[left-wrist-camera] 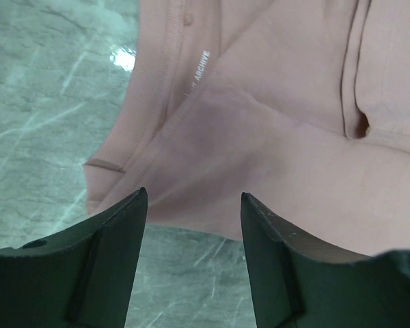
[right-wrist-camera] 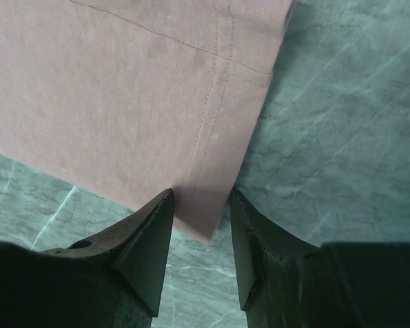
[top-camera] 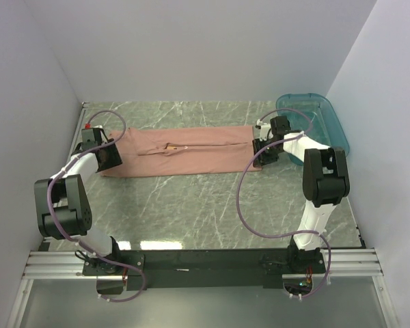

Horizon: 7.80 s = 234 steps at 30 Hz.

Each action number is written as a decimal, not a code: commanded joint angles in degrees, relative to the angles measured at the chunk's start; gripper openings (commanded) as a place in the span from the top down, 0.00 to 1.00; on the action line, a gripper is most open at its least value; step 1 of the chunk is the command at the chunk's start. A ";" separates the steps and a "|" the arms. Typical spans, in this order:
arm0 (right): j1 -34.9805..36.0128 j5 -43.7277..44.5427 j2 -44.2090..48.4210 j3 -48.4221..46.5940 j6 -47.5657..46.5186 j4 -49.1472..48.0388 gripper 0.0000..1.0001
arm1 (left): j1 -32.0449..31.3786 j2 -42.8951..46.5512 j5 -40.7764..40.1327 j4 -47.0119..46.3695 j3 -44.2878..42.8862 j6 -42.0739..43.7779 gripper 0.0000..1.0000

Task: Fold and stack the t-shirts
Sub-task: Fold the tshirt

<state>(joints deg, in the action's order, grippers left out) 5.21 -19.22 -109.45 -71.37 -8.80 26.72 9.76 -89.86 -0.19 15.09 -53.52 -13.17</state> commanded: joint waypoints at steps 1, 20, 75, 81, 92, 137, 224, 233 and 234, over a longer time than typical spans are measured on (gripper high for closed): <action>-0.11 -1.52 -1.03 -1.66 0.36 0.88 0.54 | 0.00 0.48 -2.80 -0.41 -3.00 0.60 0.38; -2.66 -4.24 2.57 1.06 -1.75 4.04 1.00 | -0.09 1.62 -4.21 1.69 -1.41 -1.77 0.46; -3.28 -19.19 21.47 5.63 -20.73 14.85 0.45 | -15.56 -12.26 3.09 1.69 -15.48 -32.01 0.57; -3.28 -19.45 21.56 6.16 -20.82 14.50 0.45 | -16.00 -12.61 1.68 2.40 -15.21 -32.36 0.56; -3.28 -19.80 21.56 6.51 -20.82 14.50 0.45 | -16.70 -16.66 1.59 3.28 -18.03 -33.15 0.65; -4.42 -21.30 21.47 6.42 -21.70 15.47 0.46 | -19.16 -40.74 22.86 5.21 -54.67 -23.22 0.97; -7.41 -2.22 20.24 11.78 -10.28 4.22 0.47 | -3.70 -4.97 0.36 5.03 -5.11 9.13 0.66; -7.15 -1.43 15.94 11.61 -9.49 5.18 0.50 | -3.70 -4.53 0.80 4.60 -4.84 9.13 0.84; -7.15 -1.52 15.32 11.61 -9.48 5.18 0.50 | -3.78 -4.44 1.06 4.60 -4.84 9.13 0.85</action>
<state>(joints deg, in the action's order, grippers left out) -1.91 -21.61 -93.01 -59.72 -19.07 32.84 6.22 -96.09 0.58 20.49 -58.30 -5.06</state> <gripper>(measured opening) 0.507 0.164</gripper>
